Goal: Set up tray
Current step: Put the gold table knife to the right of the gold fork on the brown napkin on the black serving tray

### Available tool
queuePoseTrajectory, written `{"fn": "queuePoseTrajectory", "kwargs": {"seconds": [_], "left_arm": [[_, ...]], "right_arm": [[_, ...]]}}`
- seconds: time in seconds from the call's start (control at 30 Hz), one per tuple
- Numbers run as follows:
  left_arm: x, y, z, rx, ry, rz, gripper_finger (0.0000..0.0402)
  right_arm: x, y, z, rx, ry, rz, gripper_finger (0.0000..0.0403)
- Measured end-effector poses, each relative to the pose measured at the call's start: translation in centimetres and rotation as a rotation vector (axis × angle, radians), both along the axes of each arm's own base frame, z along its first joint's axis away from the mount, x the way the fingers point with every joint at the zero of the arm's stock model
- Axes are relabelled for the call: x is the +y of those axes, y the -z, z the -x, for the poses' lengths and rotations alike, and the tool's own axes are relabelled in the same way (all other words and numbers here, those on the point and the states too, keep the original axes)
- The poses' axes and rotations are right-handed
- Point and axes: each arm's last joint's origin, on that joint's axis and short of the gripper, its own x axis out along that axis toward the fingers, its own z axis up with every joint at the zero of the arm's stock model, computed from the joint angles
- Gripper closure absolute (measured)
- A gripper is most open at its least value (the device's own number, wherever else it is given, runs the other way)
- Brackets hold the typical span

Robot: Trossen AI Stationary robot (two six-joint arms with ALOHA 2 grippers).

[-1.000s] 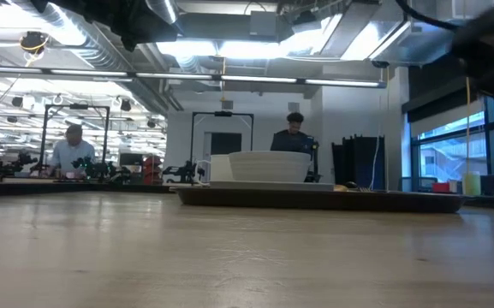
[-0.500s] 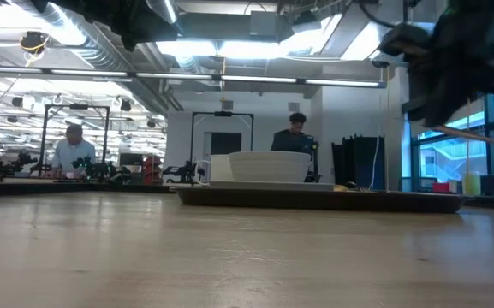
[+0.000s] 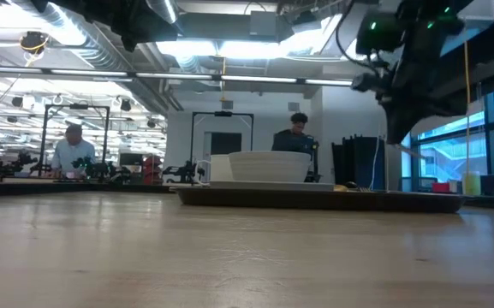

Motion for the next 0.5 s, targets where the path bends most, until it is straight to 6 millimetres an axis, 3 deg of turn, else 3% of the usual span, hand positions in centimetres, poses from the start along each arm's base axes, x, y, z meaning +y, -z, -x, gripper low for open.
{"fn": "queuePoseTrajectory", "kwargs": {"seconds": [0.3, 0.5], "left_arm": [[0.0, 0.0, 0.0, -0.003, -0.003, 0.010, 0.0343], [0.0, 0.0, 0.0, -0.007, -0.007, 0.020, 0.0343]], "right_arm": [[-6.3, 2.7, 0.2, -0.038, 0.008, -0.085, 0.0401], [-8.8, 5.7, 0.0, 0.002, 0.009, -0.153, 0.0401]]}}
